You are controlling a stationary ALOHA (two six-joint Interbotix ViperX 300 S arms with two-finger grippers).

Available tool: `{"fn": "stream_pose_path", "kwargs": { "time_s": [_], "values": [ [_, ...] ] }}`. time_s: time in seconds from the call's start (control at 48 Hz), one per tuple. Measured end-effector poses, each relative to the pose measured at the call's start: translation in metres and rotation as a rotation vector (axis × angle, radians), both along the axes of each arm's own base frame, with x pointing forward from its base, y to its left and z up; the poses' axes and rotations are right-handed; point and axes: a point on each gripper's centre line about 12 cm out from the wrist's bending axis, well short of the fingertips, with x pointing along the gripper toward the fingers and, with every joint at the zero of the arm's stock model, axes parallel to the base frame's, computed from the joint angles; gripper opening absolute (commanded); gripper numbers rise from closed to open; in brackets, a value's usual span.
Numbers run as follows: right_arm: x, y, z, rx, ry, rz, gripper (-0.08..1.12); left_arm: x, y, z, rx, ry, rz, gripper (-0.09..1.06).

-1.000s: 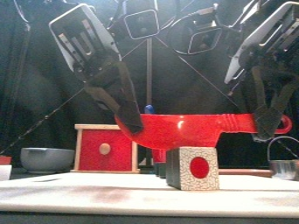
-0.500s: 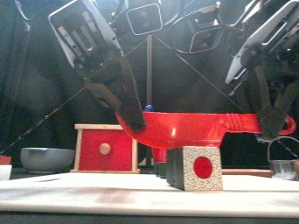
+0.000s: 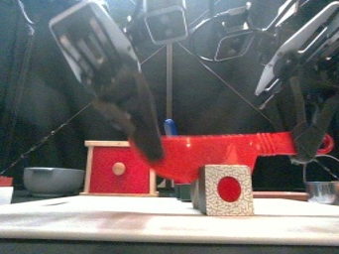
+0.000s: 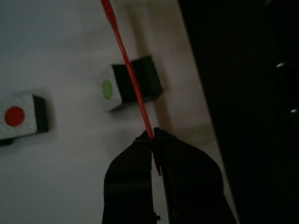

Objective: Cut the sushi into 4 pieces with the knife
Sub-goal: Cut the sushi into 4 pieces

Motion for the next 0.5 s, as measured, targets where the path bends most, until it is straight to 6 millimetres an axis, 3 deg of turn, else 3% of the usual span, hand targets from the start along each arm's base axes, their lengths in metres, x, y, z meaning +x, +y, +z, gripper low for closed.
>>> {"fn": "stream_pose_path", "kwargs": {
  "time_s": [0.167, 0.5],
  "values": [
    [0.001, 0.001, -0.002, -0.004, 0.002, 0.005, 0.28, 0.0, 0.001, -0.006, 0.005, 0.011, 0.001, 0.31],
    [0.004, 0.004, -0.028, 0.016, 0.033, -0.01, 0.28, -0.002, 0.003, -0.032, 0.021, 0.069, 0.005, 0.31]
  ]
}}
